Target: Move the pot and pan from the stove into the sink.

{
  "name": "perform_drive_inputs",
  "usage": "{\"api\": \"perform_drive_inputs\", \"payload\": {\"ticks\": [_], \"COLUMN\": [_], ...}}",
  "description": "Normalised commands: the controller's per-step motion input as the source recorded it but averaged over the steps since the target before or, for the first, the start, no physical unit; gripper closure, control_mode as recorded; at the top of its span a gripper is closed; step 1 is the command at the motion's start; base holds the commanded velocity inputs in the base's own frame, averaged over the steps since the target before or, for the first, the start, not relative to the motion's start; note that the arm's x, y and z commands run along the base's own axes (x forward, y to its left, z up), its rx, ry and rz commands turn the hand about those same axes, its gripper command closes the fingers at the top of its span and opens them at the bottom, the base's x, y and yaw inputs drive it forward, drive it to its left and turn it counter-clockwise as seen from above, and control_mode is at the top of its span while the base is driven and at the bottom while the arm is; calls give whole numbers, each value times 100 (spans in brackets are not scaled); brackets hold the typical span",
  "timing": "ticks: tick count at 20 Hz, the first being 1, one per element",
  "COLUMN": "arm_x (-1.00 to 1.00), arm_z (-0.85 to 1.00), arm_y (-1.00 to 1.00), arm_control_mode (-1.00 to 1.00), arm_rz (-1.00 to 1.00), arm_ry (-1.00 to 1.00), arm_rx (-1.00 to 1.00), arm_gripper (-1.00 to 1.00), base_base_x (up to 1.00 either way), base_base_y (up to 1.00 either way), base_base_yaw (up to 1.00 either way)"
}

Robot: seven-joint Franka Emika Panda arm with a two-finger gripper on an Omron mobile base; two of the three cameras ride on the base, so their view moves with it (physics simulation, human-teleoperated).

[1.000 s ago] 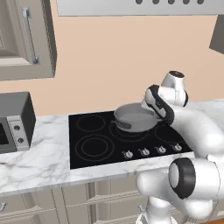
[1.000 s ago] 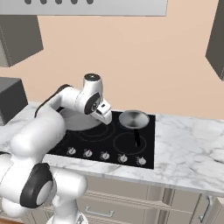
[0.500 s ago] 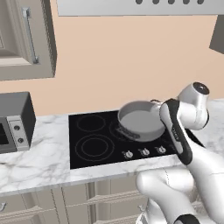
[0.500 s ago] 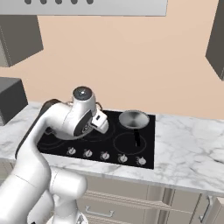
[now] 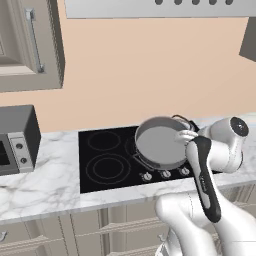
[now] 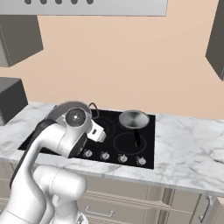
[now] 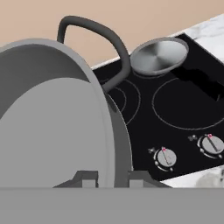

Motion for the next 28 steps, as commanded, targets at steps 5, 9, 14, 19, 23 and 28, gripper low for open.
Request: {"api": "perform_drive_inputs", "payload": {"ticks": [5,9,14,19,23,28], "arm_x": [-12,0,0,0,0,0], "arm_z": [-2,0,0,0,0,0], "arm_y": [0,0,0,0,0,0], "arm_control_mode": [100,100,100,100,100,100], "arm_rz": [0,0,0,0,0,0], "arm_ry": [0,0,0,0,0,0], "arm_rx": [0,0,0,0,0,0], "arm_gripper": [100,100,100,100,100,100], "base_base_x": [-44,-70,-22,-1,0,0], "base_base_y": [-3,-8,-18,-25,-20,-19], "base_base_yaw": [0,0,-18,-40,-44,-46]}}
